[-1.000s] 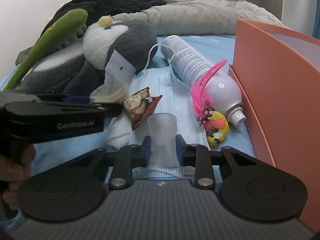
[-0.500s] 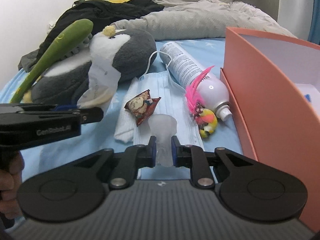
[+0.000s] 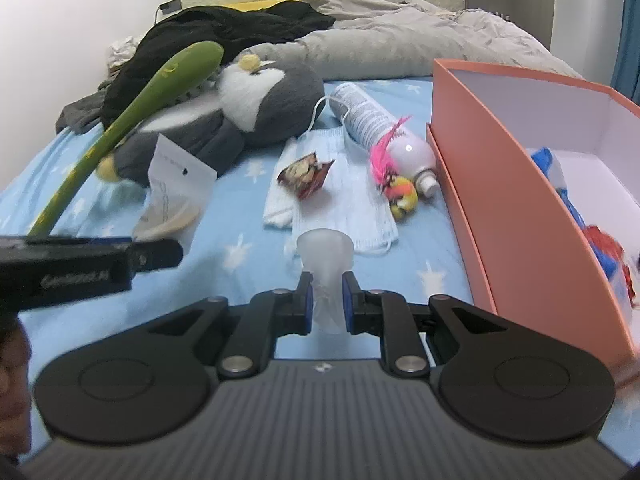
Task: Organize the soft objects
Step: 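Lift the white packet with left tool while right tool lifts the clear cup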
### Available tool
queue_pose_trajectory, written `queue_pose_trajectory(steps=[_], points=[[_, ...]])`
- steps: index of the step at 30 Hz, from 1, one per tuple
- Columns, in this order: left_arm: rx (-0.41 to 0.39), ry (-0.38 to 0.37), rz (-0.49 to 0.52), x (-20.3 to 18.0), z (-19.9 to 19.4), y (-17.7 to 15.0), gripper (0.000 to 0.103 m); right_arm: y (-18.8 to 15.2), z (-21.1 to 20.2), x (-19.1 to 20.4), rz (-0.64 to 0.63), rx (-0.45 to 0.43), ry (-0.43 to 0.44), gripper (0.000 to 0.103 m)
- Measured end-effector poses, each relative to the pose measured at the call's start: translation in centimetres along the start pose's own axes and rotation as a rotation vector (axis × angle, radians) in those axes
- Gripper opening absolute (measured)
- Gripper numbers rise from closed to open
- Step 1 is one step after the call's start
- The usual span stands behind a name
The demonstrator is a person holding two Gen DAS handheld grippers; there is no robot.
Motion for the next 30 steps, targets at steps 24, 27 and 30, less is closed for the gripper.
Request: queue_pose_trajectory(steps=[24, 27, 30], points=[[0.037, -0.008, -0.114, -1.4, -5.7, -5.1, 0.065, -5.4, -4.2, -1.2, -0.010, 0.132, 0.093, 0.038], [0.026, -0.013, -0.132, -0.8, -5.5, -5.0, 0.069, -5.4, -3.9, -1.3, -0.016, 0.136, 0.106, 0.040], [0.031, -0.041, -0.139, -0.4, -5.0, -4.9, 0.069, -5.6, -3.2, -1.2, -0.026, 0.156, 0.110, 0.040]])
Point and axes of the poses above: each gripper's, at about its wrist camera, not at the fingertips, and z roughly the way its jaws point, x to its left, y to its top, the point moved 6 cm from there along z, roughly the way its jaws point, and after that the axes turned 10 degrees about -y, right-handed, at the moved point
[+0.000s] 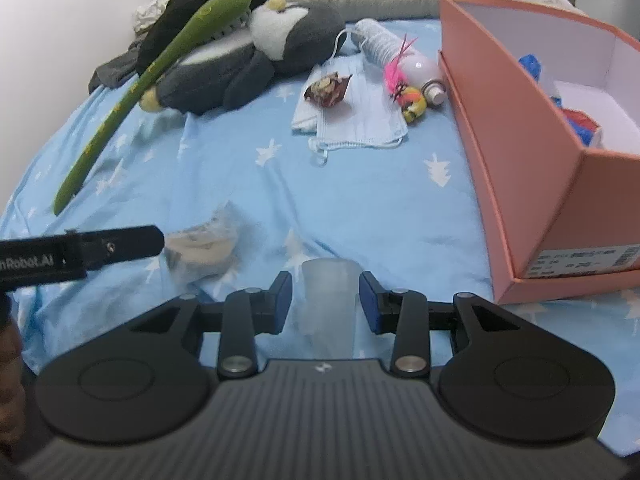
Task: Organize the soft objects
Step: 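Lift the white packet with left tool while right tool lifts the clear cup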
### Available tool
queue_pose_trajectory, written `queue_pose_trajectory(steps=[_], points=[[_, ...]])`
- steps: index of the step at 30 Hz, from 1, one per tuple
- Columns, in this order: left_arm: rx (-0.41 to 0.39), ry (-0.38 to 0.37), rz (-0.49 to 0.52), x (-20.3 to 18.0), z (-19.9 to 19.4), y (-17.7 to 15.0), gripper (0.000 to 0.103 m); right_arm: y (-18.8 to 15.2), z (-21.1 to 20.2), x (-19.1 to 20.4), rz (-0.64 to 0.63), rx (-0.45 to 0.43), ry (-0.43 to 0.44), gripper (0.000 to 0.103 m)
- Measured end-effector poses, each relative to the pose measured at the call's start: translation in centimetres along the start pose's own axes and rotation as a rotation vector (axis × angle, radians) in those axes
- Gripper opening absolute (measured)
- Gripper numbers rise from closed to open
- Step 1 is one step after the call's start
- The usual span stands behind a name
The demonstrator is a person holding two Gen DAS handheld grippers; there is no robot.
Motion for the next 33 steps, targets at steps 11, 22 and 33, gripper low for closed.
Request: queue_pose_trajectory(steps=[11, 22, 33], points=[[0.030, -0.038, 0.032, -0.4, 2.5, -0.1, 0.069, -0.8, 1.1, 0.2, -0.034, 0.012, -0.027, 0.034], [0.049, -0.036, 0.091, -1.1, 4.5, 0.1, 0.068, 0.0, 0.7, -0.6, -0.023, 0.014, 0.002, 0.028], [0.031, -0.012, 0.058, -1.2, 4.6, 0.5, 0.037, 0.7, -0.5, -1.6, -0.014, 0.006, 0.010, 0.028]])
Point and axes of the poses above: each gripper's, at about its wrist camera, not at the fingertips, and z roughly the way its jaws point, x to its left, y to its top, the point moved 6 cm from there along z, roughly the way its jaws point, and after that the axes turned 10 degrees about -y, right-handed, at the moved point
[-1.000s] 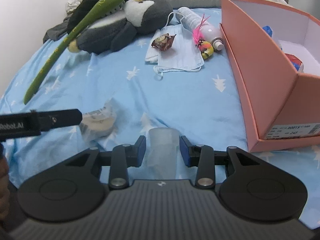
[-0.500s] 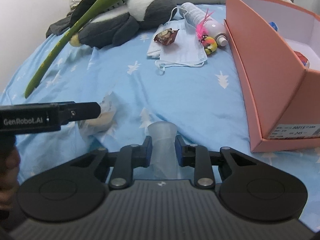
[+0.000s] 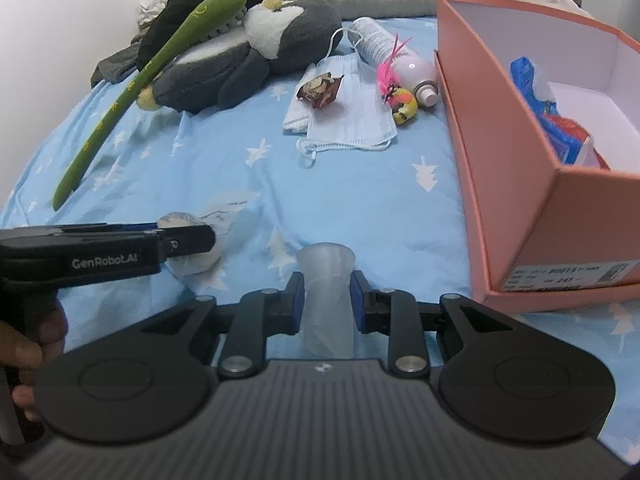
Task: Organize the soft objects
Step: 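Lift the white packet with left tool while right tool lifts the clear cup, then carry the white packet with left tool while right tool carries cup into box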
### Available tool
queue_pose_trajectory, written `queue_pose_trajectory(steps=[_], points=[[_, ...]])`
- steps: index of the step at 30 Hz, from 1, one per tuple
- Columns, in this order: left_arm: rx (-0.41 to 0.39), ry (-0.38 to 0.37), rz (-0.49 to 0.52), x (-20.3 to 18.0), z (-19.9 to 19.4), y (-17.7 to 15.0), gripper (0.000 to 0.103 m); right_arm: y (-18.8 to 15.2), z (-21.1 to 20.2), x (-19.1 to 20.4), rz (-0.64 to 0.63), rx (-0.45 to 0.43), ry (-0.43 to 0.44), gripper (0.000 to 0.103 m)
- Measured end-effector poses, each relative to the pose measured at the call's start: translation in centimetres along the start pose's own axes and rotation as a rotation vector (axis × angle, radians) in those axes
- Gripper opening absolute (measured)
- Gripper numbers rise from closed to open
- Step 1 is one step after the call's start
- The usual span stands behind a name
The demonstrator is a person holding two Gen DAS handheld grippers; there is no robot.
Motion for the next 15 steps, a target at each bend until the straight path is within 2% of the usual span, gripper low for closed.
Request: queue_pose_trajectory(steps=[9, 15], points=[[-0.034, 0.006, 0.001, -1.3, -2.1, 0.4, 0.026, 1.7, -2.4, -0.7, 0.014, -0.064, -0.007, 0.028], [-0.066, -0.001, 0.004, -2.4, -4.4, 1.1, 0.025, 1.9, -4.2, -0.7, 0.027, -0.084, -0.011, 0.028]])
Point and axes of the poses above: each gripper's, at about its wrist camera, not at the fingertips, and z roughly the way its jaws point, x to its left, y to its top, the point moved 6 cm from there along z, roughly the way its jaws point, and after that the axes turned 10 degrees about -y, right-handed, at the moved point
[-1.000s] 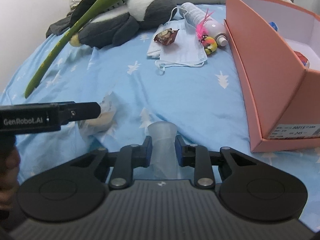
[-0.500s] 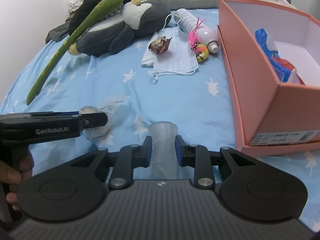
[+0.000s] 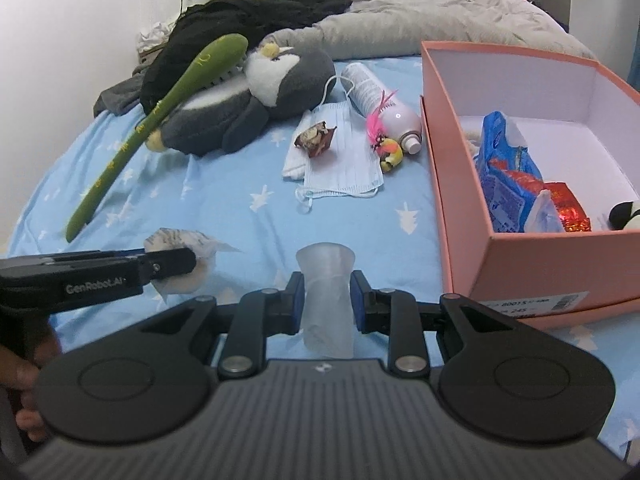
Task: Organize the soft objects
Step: 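Carry the white packet with left tool while right tool carries cup into box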
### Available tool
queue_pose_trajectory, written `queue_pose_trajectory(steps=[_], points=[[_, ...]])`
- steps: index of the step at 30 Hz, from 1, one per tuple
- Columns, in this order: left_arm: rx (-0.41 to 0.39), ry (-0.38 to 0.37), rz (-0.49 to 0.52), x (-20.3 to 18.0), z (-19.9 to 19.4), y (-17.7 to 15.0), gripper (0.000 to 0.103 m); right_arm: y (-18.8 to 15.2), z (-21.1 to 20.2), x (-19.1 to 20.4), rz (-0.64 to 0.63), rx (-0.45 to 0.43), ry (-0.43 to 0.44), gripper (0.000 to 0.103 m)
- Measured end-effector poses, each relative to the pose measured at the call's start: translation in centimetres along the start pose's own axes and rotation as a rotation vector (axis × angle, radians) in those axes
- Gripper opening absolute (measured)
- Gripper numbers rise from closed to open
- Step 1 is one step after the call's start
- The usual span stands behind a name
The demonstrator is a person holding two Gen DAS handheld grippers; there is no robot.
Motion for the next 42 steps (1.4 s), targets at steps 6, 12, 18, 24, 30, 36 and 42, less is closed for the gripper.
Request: queue_pose_trajectory(steps=[6, 12, 18, 24, 30, 36, 42], points=[[-0.038, -0.023, 0.016, -1.6, -2.6, 1.3, 0.025, 0.8, -2.4, 0.2, 0.012, -0.036, -0.007, 0.028], [-0.075, -0.033, 0.021, -2.9, -4.8, 2.5, 0.025, 1.9, -4.7, 0.3, 0.020, -0.088, -0.017, 0.028], [-0.107, -0.051, 0.042, -4.7, -7.1, 3.2, 0.025, 2.6, -6.7, 0.2, 0.028, -0.120, -0.017, 0.028], [-0.131, -0.086, 0.056, -7.3, -8.1, 3.3, 0.025, 2.8, -9.1, -0.8, 0.036, -0.155, -0.033, 0.028], [-0.134, -0.142, 0.081, -10.6, -8.1, 2.8, 0.025, 2.3, -11.3, -3.0, 0.063, -0.183, -0.075, 0.028], [-0.119, -0.205, 0.117, -14.6, -7.4, 2.5, 0.025, 1.4, -13.0, -5.9, 0.106, -0.184, -0.125, 0.028], [-0.097, -0.260, 0.145, -18.1, -5.5, 2.8, 0.025, 1.1, -13.9, -8.8, 0.141, -0.191, -0.172, 0.028]])
Point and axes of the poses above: each gripper's, at about its wrist camera, not at the fingertips, and z roughly the way its jaws point, x to its left, y to its top, the point moved 6 cm from there along z, roughly the way its jaws point, and after that the axes turned 10 degrees about -y, right-handed, at the moved point
